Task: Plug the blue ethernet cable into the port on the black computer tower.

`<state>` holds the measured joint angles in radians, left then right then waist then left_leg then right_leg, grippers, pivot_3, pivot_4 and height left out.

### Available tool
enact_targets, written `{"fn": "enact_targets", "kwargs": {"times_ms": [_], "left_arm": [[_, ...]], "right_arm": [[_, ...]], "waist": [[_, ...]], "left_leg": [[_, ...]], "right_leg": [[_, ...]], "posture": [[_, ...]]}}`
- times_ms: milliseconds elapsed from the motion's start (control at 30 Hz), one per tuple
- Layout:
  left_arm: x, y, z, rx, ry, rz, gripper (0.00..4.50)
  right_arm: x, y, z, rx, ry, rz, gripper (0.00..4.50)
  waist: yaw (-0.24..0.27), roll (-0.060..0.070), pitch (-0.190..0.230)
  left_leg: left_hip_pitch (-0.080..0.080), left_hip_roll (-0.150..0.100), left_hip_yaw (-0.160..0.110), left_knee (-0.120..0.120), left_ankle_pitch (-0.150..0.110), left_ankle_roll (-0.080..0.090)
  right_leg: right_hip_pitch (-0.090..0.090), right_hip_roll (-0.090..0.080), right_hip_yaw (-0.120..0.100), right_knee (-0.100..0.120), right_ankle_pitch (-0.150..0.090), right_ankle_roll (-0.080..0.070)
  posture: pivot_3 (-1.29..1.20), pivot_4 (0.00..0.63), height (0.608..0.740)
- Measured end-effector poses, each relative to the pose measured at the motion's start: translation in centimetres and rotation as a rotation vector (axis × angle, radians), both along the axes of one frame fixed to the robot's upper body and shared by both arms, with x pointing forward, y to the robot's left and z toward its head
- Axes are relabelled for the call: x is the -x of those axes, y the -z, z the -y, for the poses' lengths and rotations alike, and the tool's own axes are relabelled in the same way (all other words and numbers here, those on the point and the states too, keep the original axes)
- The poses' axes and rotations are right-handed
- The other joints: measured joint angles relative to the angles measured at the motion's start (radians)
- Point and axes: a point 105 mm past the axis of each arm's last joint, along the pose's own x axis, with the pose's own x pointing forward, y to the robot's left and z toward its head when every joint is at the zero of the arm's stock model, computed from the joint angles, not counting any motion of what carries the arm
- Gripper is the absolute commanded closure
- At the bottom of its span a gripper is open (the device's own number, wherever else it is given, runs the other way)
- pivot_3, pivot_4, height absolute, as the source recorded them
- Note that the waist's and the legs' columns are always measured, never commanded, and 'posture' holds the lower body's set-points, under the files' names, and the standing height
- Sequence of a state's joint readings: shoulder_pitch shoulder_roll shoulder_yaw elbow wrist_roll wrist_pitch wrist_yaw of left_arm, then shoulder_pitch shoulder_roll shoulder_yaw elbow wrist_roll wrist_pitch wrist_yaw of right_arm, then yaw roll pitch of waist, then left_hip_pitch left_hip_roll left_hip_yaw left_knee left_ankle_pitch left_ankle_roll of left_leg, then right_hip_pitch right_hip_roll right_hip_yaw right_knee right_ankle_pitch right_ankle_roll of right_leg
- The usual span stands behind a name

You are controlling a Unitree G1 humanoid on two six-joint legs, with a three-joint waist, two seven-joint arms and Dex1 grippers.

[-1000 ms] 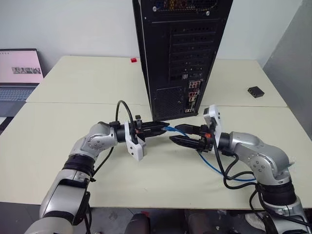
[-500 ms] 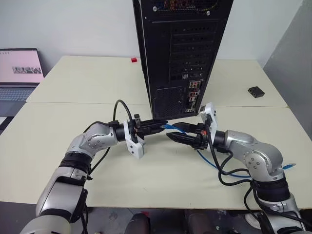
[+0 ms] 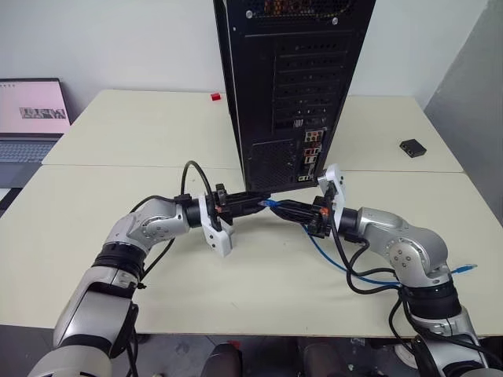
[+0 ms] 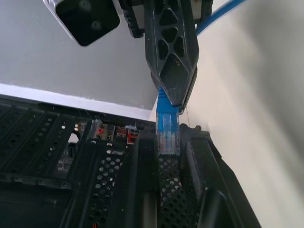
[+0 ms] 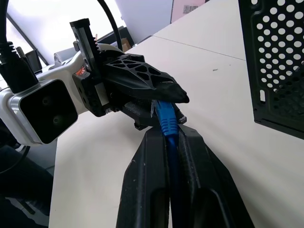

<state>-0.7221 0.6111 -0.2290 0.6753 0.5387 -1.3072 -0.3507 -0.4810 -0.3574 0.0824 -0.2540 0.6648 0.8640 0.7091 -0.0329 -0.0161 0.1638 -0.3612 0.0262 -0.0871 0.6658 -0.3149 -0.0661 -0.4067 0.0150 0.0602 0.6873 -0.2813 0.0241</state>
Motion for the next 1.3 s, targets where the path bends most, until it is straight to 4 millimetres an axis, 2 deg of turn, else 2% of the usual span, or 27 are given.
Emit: {"fn": "enact_targets", "kwargs": {"times_ms": [267, 333, 733, 900, 1067, 1233, 1300], "left_arm": [[0.0, 0.2, 0.0, -0.005, -0.002, -0.003, 4.22], [0.0, 0.4, 0.0, -0.014, -0.002, -0.014, 3.52], [0.2, 0.3, 0.5, 0.036, 0.026, -0.129, 1.17], [0.1, 0.6, -0.3, 0.057, -0.01, -0.244, 1.17], [-0.4, 0.4, -1.0, 0.128, -0.076, -0.406, 1.17], [0.2, 0.9, -0.8, 0.256, -0.135, -0.703, 1.17], [0.6, 1.3, -0.6, 0.31, -0.172, -0.866, 1.17]], "right_arm": [[0.0, 0.1, 0.0, 0.008, 0.001, -0.001, 4.5], [0.0, 0.3, 0.0, 0.018, 0.002, -0.003, 4.5], [0.2, 0.5, -0.3, 0.027, -0.017, -0.004, 4.5], [0.2, 0.4, 0.4, 0.06, 0.012, 0.025, 4.5], [-0.8, 0.0, 2.2, 0.171, 0.163, 0.154, 4.5], [-1.5, -1.2, 2.8, 0.209, 0.39, 0.285, 4.5], [-2.1, -1.5, 3.2, 0.222, 0.53, 0.325, 4.5]], "waist": [[0.0, 0.0, 0.0], [0.0, 0.0, 0.0], [0.0, 0.0, 0.0], [-0.002, 0.0, 0.0], [-0.002, 0.0, 0.0], [-0.009, 0.0, 0.0], [-0.011, 0.0, 0.0]], "left_leg": [[0.0, 0.0, 0.0, 0.0, 0.0, 0.0], [0.0, 0.0, 0.0, 0.0, 0.0, 0.0], [0.0, 0.0, 0.0, 0.0, 0.0, 0.0], [0.0, 0.0, 0.0, 0.0, 0.0, 0.0], [0.0, 0.0, 0.0, 0.0, 0.0, 0.0], [-0.001, 0.001, -0.001, 0.0, 0.0, 0.0], [0.0, 0.001, -0.001, 0.0, 0.0, 0.0]], "right_leg": [[0.0, 0.0, 0.0, 0.0, 0.0, 0.0], [0.0, 0.0, 0.0, 0.0, 0.0, 0.0], [0.0, 0.0, 0.0, 0.001, 0.0, 0.0], [-0.001, 0.0, 0.0, 0.001, 0.0, 0.0], [-0.001, 0.0, 0.0, 0.001, 0.0, 0.0], [-0.001, 0.001, 0.0, 0.002, -0.001, 0.0], [-0.001, 0.001, 0.001, 0.003, -0.001, 0.0]], "posture": [[0.0, 0.15, 0.74], [0.0, 0.15, 0.74], [0.0, 0.15, 0.74], [0.0, 0.15, 0.74], [0.0, 0.15, 0.74], [0.0, 0.15, 0.74], [0.0, 0.15, 0.74]]}}
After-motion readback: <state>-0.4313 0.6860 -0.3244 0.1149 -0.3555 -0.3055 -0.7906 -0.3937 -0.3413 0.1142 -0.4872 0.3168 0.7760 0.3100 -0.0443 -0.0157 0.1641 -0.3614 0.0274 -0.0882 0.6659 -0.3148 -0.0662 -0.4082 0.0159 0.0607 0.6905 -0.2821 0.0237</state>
